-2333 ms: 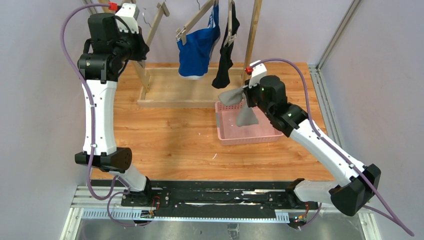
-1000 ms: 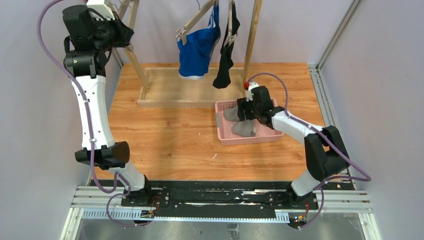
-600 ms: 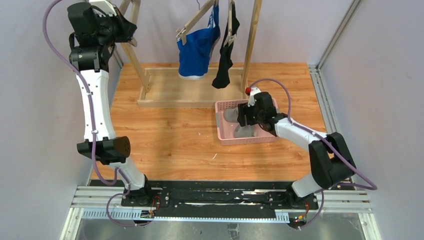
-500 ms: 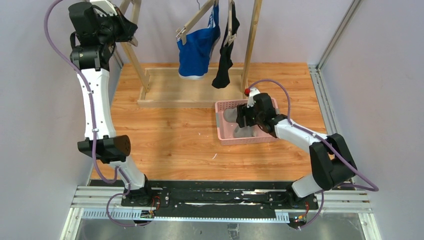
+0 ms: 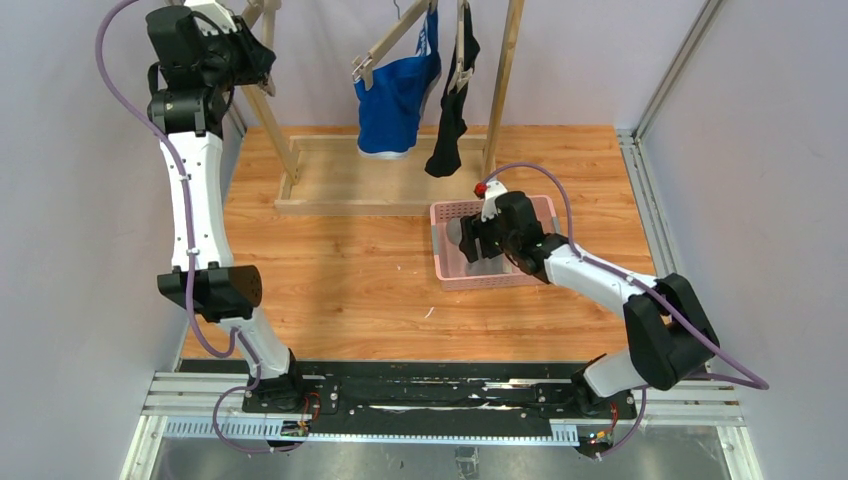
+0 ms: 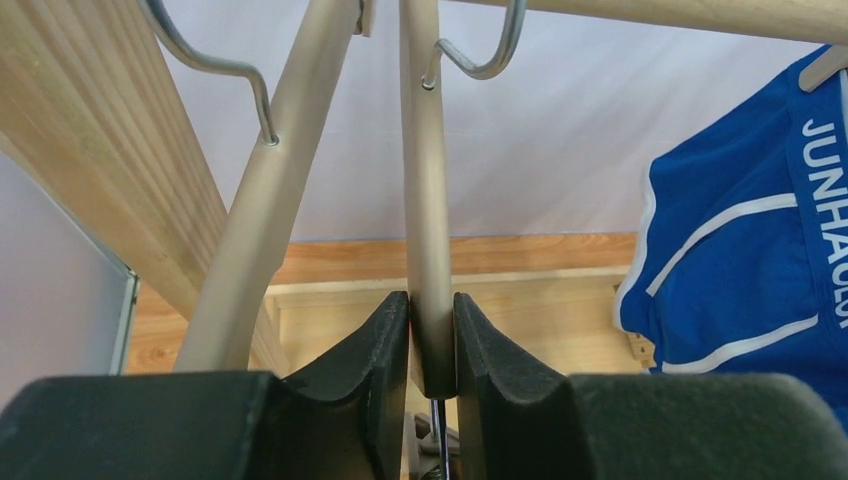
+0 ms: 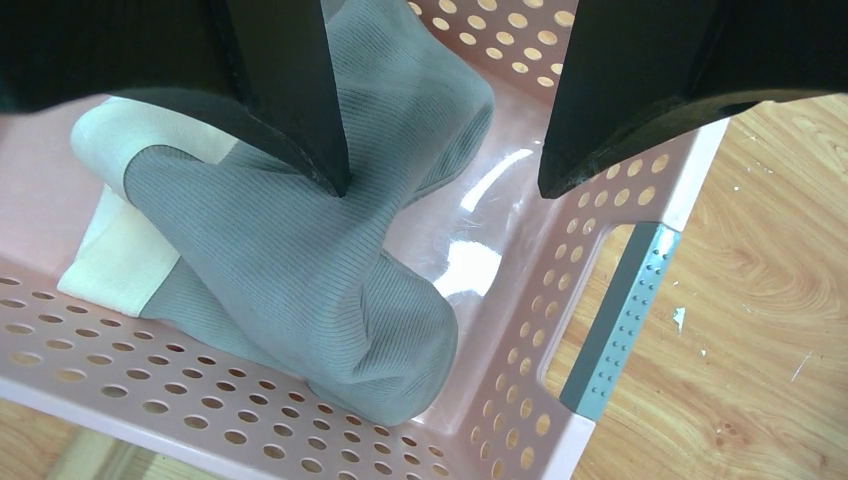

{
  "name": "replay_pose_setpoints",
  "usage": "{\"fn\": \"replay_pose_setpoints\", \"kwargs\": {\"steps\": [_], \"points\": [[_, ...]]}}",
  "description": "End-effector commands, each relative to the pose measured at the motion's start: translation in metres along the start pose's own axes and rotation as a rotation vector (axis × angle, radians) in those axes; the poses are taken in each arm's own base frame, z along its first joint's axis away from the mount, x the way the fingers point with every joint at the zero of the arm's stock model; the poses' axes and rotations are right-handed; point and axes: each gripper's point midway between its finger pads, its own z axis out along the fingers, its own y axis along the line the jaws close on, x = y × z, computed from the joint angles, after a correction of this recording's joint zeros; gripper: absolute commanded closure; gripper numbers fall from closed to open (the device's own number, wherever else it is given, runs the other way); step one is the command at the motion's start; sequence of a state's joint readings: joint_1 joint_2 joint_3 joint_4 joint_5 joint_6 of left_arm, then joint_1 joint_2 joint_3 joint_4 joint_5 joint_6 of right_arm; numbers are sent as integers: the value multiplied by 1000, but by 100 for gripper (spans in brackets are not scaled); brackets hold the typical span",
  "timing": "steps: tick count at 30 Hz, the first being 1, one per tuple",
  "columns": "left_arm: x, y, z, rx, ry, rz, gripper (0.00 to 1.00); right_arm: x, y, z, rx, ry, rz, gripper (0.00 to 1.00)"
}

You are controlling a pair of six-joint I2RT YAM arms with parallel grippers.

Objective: Remove the underwear clipped to the hanger

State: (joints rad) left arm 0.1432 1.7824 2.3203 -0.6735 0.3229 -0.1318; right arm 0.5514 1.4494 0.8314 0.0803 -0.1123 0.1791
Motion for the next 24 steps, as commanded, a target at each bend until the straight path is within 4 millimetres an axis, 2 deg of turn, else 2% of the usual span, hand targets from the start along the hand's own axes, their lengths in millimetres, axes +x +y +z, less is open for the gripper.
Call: {"fn": "replay_pose_setpoints", "kwargs": {"steps": [1, 3, 5, 8, 11, 17, 24], "points": [[-23, 0, -16, -17, -74, 37, 71, -10, 12, -6, -21, -45, -33, 29], [-29, -3, -22, -17, -94, 46, 70, -11, 14, -7, -29, -49, -44, 29], [-37, -6, -29, -14, -118, 60, 61, -11, 16, -8, -31, -49, -51, 28], [-46, -11, -41, -10, -139, 82, 59, -10, 18, -9, -35, -51, -53, 28], [-45, -13, -51, -17, -127, 96, 58, -10, 21, -10, -41, -54, -56, 28], [-36, 0, -69, -108, -91, 130, 55, -9, 28, -11, -58, -54, -70, 28], [-56, 4, -119, -231, -180, 173, 55, -5, 32, -16, -64, -52, -80, 28]]}}
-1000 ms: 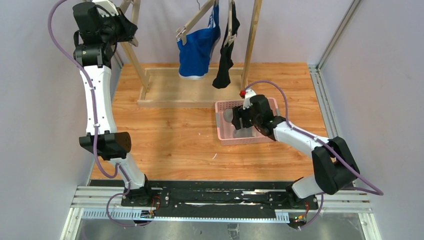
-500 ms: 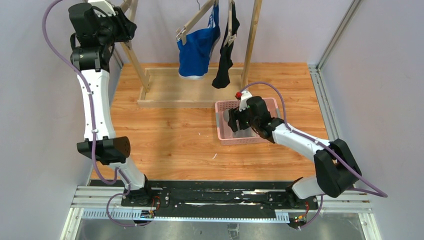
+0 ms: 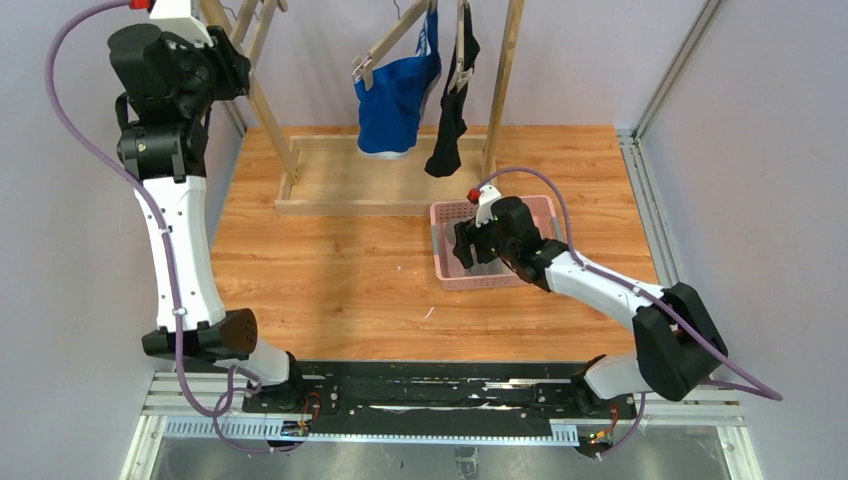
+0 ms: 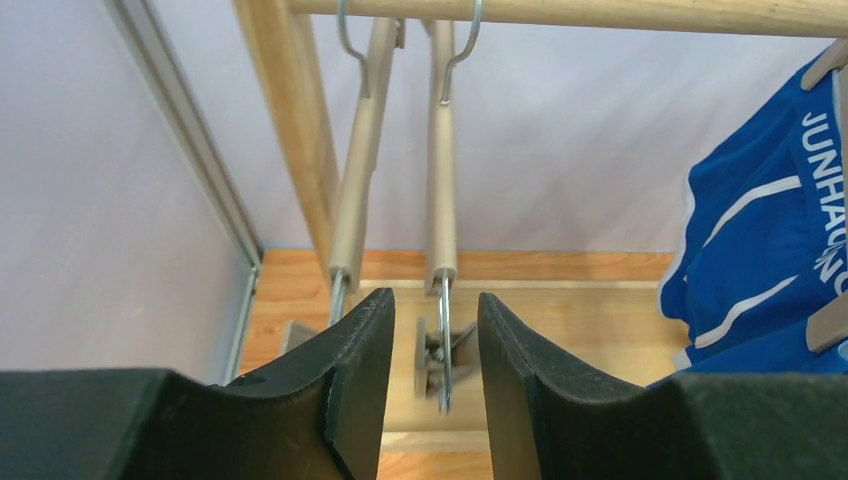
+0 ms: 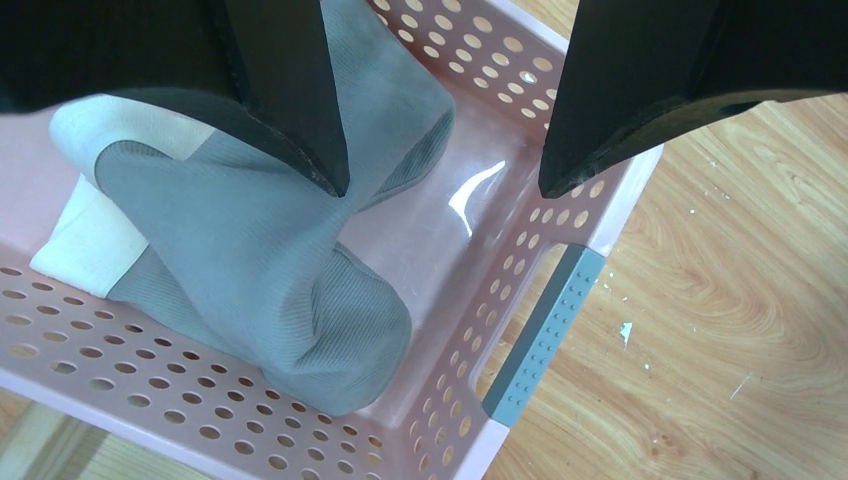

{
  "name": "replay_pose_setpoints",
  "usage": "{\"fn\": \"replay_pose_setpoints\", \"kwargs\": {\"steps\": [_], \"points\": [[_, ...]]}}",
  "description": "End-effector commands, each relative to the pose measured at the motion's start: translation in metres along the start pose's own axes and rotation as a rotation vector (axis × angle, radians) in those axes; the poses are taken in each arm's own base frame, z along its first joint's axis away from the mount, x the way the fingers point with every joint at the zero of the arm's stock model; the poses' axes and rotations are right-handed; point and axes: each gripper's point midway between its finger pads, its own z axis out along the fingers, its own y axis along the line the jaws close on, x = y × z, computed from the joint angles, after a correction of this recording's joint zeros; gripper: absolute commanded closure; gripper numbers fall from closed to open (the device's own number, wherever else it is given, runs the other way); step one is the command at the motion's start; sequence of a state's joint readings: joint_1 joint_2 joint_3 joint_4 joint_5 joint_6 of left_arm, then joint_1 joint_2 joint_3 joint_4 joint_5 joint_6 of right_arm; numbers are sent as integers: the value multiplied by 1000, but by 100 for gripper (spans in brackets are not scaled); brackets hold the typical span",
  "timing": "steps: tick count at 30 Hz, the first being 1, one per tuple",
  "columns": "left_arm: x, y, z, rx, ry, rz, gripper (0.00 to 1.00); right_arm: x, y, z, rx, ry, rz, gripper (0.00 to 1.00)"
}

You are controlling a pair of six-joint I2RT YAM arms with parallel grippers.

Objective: Remove the underwear clipped to the hanger

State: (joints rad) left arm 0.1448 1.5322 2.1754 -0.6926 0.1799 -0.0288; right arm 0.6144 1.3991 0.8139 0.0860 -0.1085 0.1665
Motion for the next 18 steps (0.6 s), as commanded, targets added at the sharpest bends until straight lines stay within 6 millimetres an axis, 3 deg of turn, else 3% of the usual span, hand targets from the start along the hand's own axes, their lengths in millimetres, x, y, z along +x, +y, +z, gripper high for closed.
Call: {"fn": "replay_pose_setpoints", "kwargs": {"steps": [1, 6, 9, 11, 18], "points": [[-30, 15, -41, -110, -93, 56, 55, -2, 8, -7, -13, -26, -30, 28], [-55, -5, -79, -49, -181, 40, 56, -11, 13, -17, -10, -54, -49, 28], [-68, -40, -89, 115, -248, -24, 59, -17, 17, -24, -5, -67, -65, 28], [-72, -56, -86, 165, -257, -25, 61, -20, 20, -28, -2, -75, -74, 29], [-65, -123, -46, 320, -201, 0, 60, -30, 32, -43, 15, -102, -111, 28]]}}
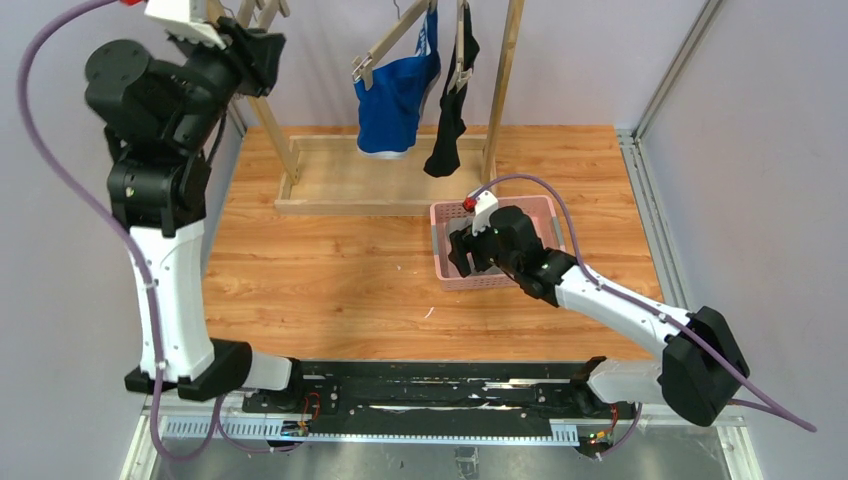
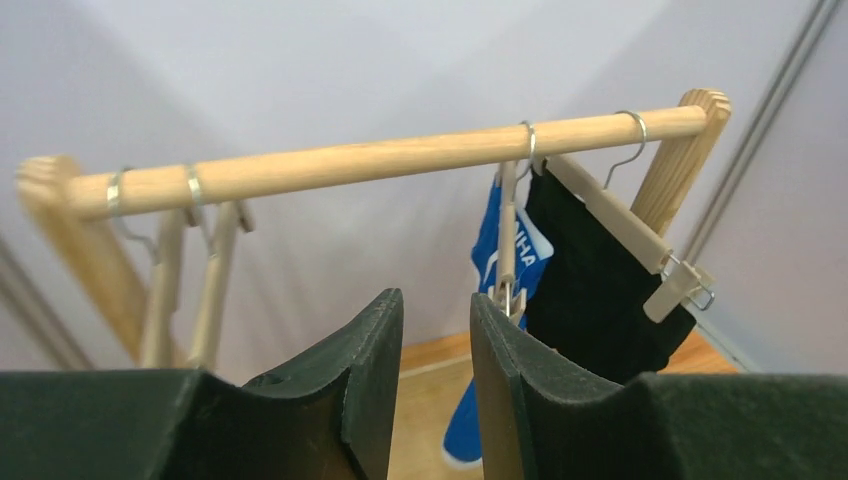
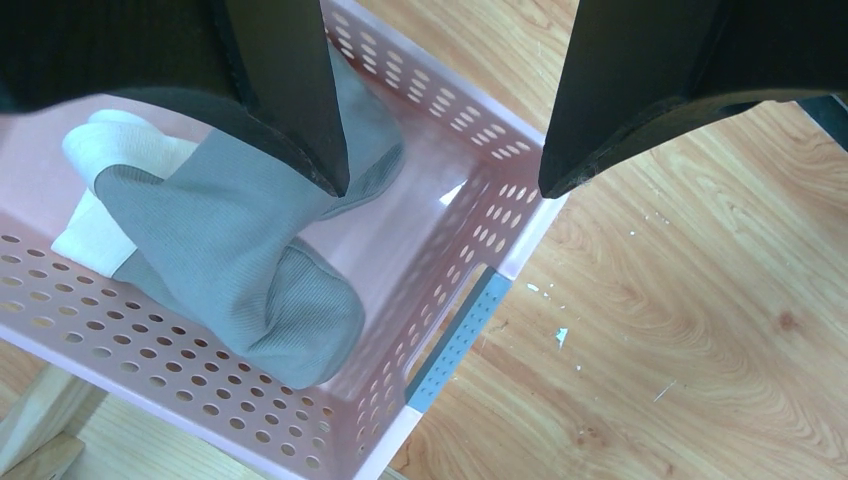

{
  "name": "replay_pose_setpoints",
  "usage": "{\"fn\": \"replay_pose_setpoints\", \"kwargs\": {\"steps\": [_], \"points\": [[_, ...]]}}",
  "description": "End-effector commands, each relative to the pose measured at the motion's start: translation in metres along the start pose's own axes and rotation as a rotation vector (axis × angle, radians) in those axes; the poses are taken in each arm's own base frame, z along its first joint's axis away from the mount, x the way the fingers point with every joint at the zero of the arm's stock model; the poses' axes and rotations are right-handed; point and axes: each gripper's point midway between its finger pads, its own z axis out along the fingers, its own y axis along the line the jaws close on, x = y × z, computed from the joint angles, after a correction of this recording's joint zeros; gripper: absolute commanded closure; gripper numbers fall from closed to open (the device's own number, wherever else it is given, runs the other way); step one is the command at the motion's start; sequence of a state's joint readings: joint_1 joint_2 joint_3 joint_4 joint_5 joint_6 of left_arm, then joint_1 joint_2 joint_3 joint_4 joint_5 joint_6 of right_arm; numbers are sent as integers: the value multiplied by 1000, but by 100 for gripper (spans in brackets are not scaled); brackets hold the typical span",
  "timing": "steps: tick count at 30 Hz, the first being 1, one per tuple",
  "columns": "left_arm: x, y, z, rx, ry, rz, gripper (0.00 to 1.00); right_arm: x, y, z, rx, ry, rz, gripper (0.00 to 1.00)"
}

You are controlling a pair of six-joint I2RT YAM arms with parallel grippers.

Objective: Remove the underwear clipped to the hanger

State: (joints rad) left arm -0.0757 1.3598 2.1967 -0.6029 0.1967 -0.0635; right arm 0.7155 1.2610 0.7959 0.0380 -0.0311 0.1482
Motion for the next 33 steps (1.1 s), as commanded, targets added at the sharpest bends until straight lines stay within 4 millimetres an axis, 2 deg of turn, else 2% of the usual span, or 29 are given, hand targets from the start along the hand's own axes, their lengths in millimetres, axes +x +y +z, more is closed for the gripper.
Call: {"fn": "replay_pose_setpoints", "kwargs": {"steps": [1, 8, 13, 18, 28, 33], "points": [[29, -20, 47, 83, 62, -17, 60, -14, 3, -13, 34, -32, -41, 29], [39, -52, 99, 201, -4, -19, 56, -8, 15, -20, 16, -27, -60, 28], [43, -63, 122, 246, -26, -36, 53, -3, 26, -21, 8, -15, -81, 28], [53, -71, 134, 275, -37, -59, 52, 1, 37, -20, -8, -4, -106, 28], [100, -80, 151, 278, 65, -14, 52, -1, 54, -20, -44, -19, -122, 28], [120, -85, 156, 282, 108, 6, 52, 0, 55, -19, -41, -19, -126, 28]]}}
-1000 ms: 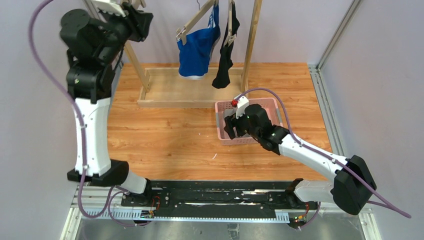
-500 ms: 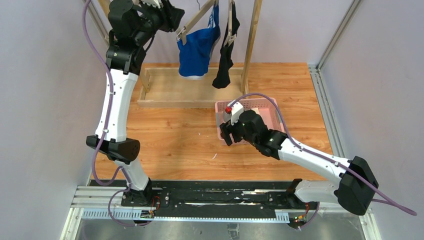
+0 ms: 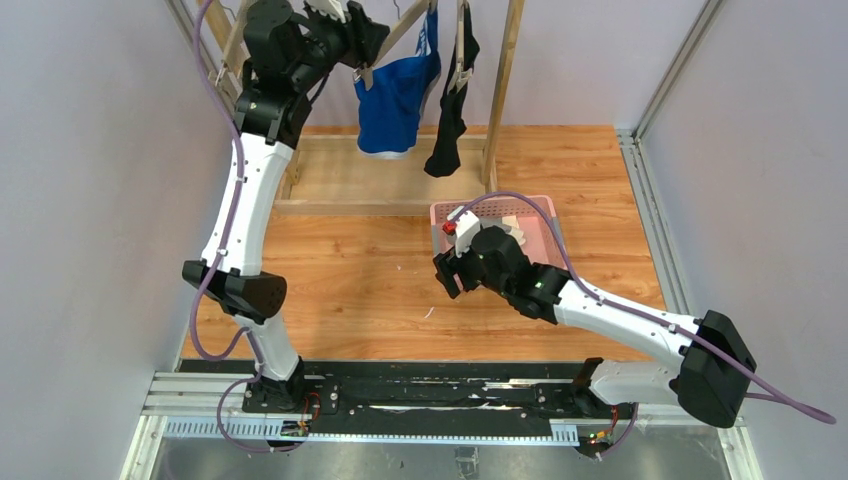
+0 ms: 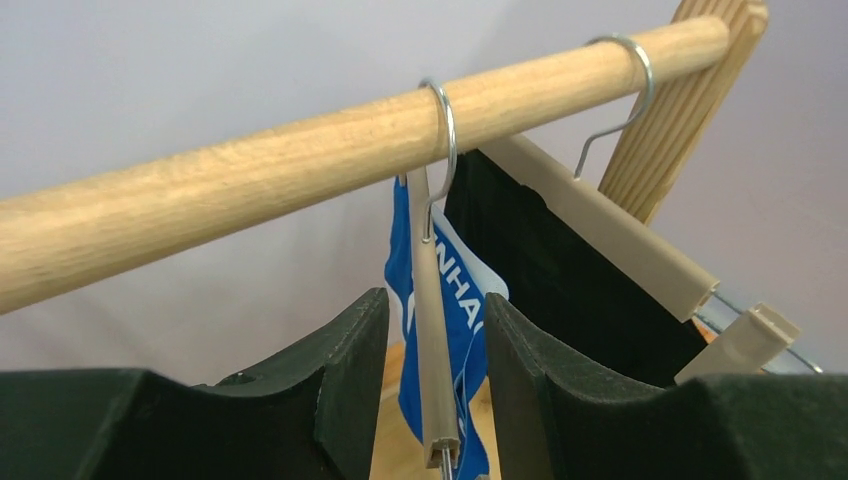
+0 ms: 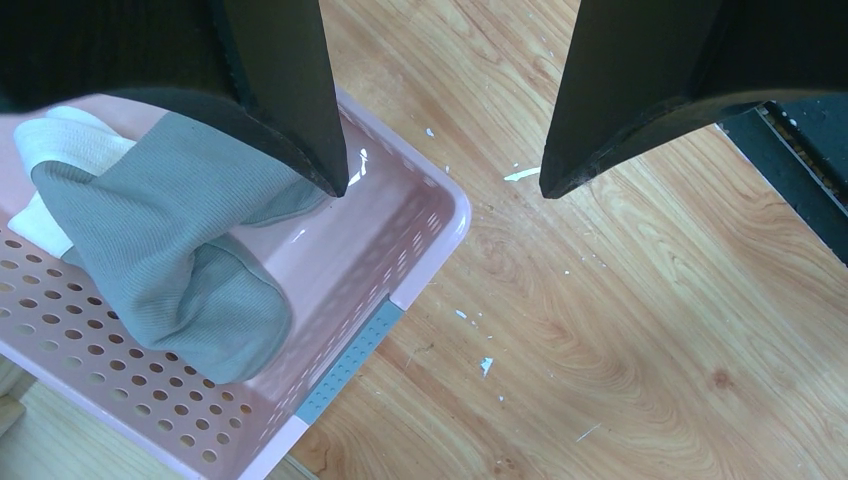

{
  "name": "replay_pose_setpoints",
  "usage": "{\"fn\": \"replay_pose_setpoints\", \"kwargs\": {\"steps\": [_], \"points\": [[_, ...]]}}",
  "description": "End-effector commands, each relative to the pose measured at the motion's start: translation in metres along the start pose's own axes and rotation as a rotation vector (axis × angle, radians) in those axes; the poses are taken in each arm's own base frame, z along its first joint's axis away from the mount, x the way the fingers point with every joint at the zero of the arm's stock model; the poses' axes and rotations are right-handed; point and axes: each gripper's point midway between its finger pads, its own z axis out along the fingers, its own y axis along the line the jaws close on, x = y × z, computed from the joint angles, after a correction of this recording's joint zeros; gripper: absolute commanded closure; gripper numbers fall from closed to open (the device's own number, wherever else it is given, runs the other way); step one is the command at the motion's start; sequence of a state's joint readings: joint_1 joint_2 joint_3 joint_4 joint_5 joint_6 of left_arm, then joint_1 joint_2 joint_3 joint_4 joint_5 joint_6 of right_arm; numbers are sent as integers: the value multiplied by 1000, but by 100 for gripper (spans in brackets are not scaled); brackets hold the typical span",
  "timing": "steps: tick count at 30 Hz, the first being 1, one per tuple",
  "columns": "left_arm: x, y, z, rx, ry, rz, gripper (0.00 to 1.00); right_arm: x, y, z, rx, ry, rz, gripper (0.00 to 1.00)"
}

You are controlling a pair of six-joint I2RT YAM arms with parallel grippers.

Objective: Remove the underwear clipped to the hanger

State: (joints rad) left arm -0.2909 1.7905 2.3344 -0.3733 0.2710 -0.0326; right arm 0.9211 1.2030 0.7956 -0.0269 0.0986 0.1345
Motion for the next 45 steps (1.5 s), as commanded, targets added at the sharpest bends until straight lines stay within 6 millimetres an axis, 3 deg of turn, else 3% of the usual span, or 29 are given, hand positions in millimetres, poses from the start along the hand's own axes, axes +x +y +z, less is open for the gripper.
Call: {"fn": "replay_pose_setpoints", "kwargs": {"steps": [1, 12, 19, 26, 28, 31, 37, 45], "points": [[20, 0, 9, -3, 46, 32, 52, -6, 3, 1, 9, -22, -10, 28], [41, 6, 14, -30, 98, 56, 55, -6, 5, -3, 1, -31, -18, 28], [54, 4, 19, -18, 127, 63, 70, -6, 6, -3, -3, -38, -17, 27], [74, 3, 21, -8, 178, 79, 76, -6, 9, -3, -14, -45, -20, 27], [79, 4, 23, -8, 186, 76, 81, -7, 10, -3, -19, -52, -21, 27], [83, 5, 27, -12, 186, 69, 96, -7, 10, -4, -21, -55, -20, 27], [73, 7, 31, -33, 142, 63, 100, -1, 11, -2, -21, -45, -16, 27], [33, 14, 20, -93, 33, 95, 100, 3, 12, 2, -21, -42, -14, 27]]}}
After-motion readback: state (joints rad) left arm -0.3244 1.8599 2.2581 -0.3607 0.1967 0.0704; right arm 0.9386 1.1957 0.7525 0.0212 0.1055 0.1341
